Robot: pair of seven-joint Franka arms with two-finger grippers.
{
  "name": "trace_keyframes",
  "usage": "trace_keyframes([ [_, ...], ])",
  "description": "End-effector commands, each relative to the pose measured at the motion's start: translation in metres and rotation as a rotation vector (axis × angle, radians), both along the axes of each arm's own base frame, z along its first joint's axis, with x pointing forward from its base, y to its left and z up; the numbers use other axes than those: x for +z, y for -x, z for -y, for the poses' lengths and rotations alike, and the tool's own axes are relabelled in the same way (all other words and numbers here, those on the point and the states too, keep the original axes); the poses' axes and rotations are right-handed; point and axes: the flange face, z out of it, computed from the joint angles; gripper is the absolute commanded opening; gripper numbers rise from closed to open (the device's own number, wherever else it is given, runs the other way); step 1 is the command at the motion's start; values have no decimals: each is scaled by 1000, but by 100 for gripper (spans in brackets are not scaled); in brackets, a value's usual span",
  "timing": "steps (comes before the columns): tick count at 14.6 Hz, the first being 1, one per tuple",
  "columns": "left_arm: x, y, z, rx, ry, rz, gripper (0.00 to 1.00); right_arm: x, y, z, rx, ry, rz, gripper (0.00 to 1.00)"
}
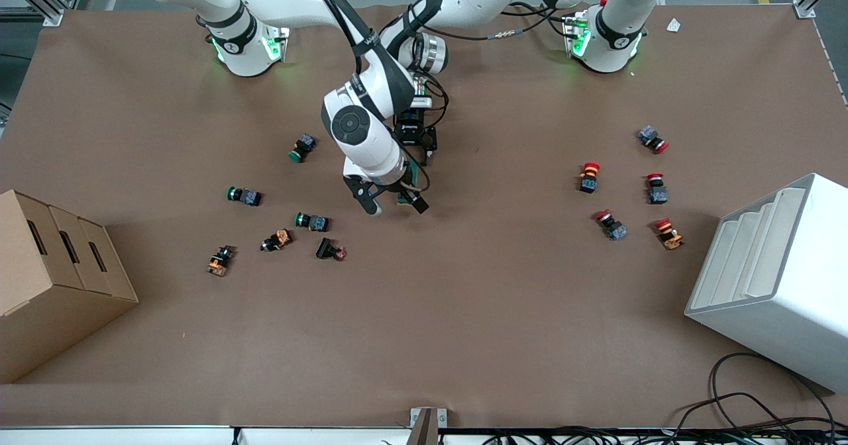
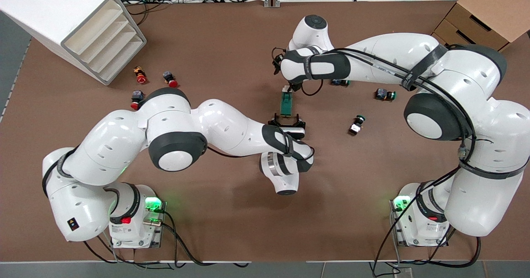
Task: Close load switch with both arms
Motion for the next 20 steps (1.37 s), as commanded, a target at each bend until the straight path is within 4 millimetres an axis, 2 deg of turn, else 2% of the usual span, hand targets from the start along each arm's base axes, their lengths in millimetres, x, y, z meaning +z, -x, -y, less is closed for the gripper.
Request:
trace_keyframes([
  [1, -40, 5, -13, -16, -68, -67, 100, -7, -11, -10, -23, -13, 6, 100],
  [5, -41, -5, -16, -4, -72, -58, 100, -18, -27, -12, -34, -14, 16, 100],
  [9, -43, -3, -18, -5, -74, -59, 100, -30, -42, 3, -36, 4, 20, 100],
  [12, -49, -1, -26, -9, -94, -61, 100, -48, -48, -1, -37, 15, 19, 100],
  [14, -48, -1, -25, -10, -93, -59, 100, -51, -54, 4, -27, 23, 26, 100],
  [16, -46, -3, -24, -7, -87, -56, 100, -41, -68, 17, -13, 21, 37, 100],
  [19, -46, -3, -23, -9, -86, -56, 100, -21, -97, 54, 84, 42, 12, 100],
  [20, -46, -3, -23, -8, -86, -56, 100, -6, -108, 66, 120, 39, 10, 100],
])
